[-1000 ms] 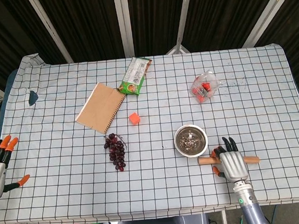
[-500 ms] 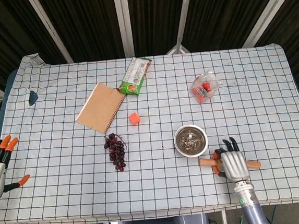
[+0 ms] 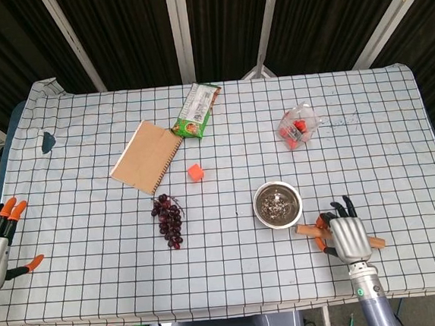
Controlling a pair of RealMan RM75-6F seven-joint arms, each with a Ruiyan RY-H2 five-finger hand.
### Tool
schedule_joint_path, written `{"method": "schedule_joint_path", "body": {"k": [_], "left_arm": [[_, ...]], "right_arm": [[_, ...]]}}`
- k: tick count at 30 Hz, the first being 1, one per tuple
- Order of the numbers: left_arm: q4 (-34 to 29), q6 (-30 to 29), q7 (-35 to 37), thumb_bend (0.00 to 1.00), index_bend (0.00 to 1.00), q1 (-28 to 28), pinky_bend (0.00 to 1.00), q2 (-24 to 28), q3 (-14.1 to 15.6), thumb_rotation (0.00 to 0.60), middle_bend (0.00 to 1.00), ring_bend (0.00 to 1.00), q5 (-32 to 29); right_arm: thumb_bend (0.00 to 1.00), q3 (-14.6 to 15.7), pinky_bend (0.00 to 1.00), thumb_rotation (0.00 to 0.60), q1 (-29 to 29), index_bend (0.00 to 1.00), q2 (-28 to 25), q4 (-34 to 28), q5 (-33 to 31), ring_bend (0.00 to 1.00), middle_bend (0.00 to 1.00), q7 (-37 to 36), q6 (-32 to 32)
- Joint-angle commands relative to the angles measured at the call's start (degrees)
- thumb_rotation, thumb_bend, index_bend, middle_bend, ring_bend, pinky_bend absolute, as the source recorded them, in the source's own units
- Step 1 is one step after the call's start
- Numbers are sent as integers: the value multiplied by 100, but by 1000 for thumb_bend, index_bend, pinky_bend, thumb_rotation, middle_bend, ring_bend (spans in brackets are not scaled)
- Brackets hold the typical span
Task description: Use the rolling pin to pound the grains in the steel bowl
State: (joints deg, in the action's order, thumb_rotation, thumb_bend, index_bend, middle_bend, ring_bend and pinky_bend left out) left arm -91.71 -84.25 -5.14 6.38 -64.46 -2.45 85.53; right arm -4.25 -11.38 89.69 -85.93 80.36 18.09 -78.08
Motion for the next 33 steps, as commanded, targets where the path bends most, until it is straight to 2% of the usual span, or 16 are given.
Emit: {"method": "schedule_joint_path", "body": {"k": [1,14,18,27,33], "left_arm": [[1,-1,-3,55,0,0,0,-2,-1,600,0,0,-2],[-3,-7,3,55,0,0,0,-13,-5,600,0,0,-5],[-2,-13,7,55,0,-3,0,-14,-6,600,0,0,-7],[13,-35,2,55,0,-3,0,-22,-15,600,0,0,3],[17,-27,26,55,0,1,0,-19,-16,600,0,0,1]], "right_arm": [[516,-116,0,600,7,696,-104,-71,117,212,564,-338,-163],[521,-623,0,600,-119,710,-143,23,593,214,574,-1980,-814],[521,-911,0,600,-203,710,-179,-262,452,214,574,-2391,-853],[521,-1830,0,600,-458,710,-136,-1160,-166,215,575,-3355,-905],[521,-2123,0,600,-511,710,28,-1500,-485,214,575,-3908,-952]]}}
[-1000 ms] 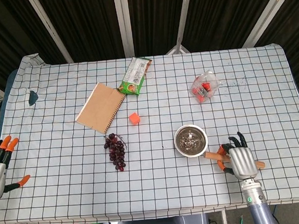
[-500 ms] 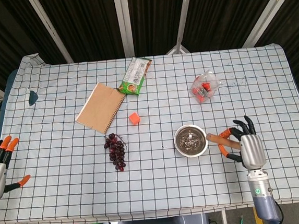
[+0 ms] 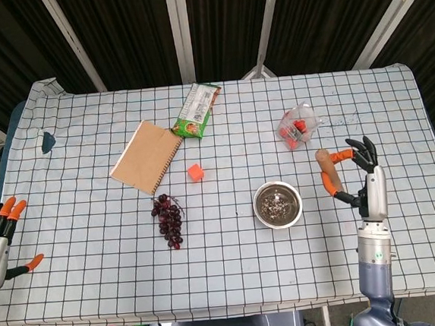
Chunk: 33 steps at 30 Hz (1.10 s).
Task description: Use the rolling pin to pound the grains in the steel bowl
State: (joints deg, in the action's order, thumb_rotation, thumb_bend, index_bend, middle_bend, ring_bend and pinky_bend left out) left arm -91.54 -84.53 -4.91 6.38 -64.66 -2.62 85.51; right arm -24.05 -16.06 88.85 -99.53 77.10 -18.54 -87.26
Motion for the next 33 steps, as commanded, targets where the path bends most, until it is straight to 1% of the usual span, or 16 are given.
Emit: {"method": "schedule_joint_path", "body": {"k": [1,7,14,17,28,33], "left_arm": [[0,2,3,55,0,2,0,1,1,600,0,0,6],[6,-2,15,55,0,-1,0,7,16,600,0,0,29],[8,10,-2,55,0,3,0,1,19,600,0,0,23],[6,14,-11,54,0,6,0,-2,13,600,0,0,15],[-8,44,12,55,0,14,0,8,-5,600,0,0,-39],[-17,73,45,55,0,23,0,14,-8,600,0,0,-57]], "right_arm": [[521,-165,0,600,-52,710,143,-149,-192,214,575,-301,-35],[521,-305,0,600,-118,720,352,-91,-411,224,578,-697,-9],[521,-649,0,600,-251,723,483,-42,-877,225,582,-1048,191],[521,-745,0,600,-299,724,525,-36,-995,225,583,-1132,247],[520,-794,0,600,-451,736,872,11,-1102,225,589,-1420,292],[521,-849,0,600,-512,744,1155,85,-1178,225,598,-1579,202]]}}
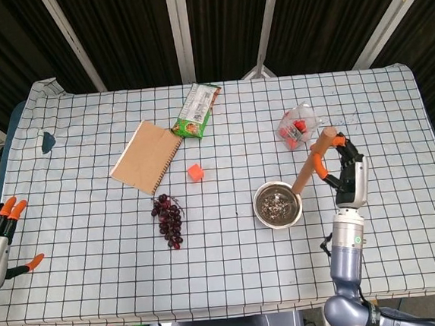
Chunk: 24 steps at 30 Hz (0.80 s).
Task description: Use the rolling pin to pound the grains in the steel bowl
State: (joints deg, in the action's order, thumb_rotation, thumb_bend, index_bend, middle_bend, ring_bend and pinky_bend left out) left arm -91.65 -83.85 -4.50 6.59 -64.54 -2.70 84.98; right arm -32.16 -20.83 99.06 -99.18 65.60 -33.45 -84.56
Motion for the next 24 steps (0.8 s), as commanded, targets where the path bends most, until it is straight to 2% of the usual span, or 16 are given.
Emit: {"method": "schedule_joint_path", "body": {"k": [1,7,17,24], "left_arm": [[-10,6,8,55,0,2,0,4,0,600,0,0,-4],[-20,8,38,55,0,-2,0,17,8,600,0,0,-1],[-29,13,65,55,0,-5,0,22,28,600,0,0,23],[-39,3,45,55,0,-9,0,21,38,600,0,0,40]], "right_arm": [[520,-62,0,600,-47,746,193,69,-35,225,599,-126,-102],[520,-177,0,600,-146,747,621,324,7,233,599,-328,-368],[525,98,0,600,-98,751,967,827,354,235,603,-441,-657],[547,159,0,600,-73,752,1256,1173,469,235,603,-667,-812]]}}
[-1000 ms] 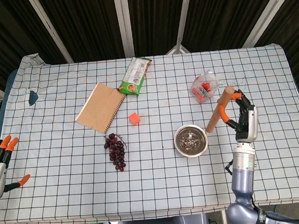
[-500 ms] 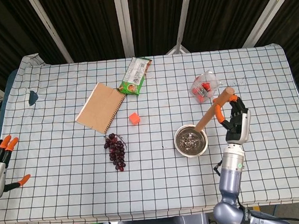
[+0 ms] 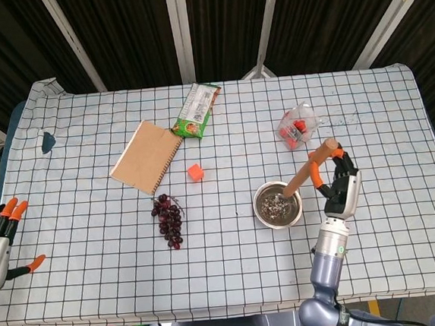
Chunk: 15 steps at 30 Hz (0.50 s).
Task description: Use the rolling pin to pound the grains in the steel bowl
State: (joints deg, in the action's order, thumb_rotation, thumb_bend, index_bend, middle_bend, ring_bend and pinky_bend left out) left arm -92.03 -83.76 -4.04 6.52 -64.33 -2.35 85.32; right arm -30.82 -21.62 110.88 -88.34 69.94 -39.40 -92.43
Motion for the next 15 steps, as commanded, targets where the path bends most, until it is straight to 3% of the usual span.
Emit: {"method": "schedule_joint_path", "body": {"k": [1,15], "left_arm": [[-3,-7,-1,55,0,-3,0,-2,4,600,0,0,9],[6,18,15,55,0,7,0,-2,2,600,0,0,-5]], "right_arm": [[547,42,0,600,8,752,109,142,51,235,603,-104,-29],[548,80,0,600,23,753,480,728,217,240,604,-357,-165]]}}
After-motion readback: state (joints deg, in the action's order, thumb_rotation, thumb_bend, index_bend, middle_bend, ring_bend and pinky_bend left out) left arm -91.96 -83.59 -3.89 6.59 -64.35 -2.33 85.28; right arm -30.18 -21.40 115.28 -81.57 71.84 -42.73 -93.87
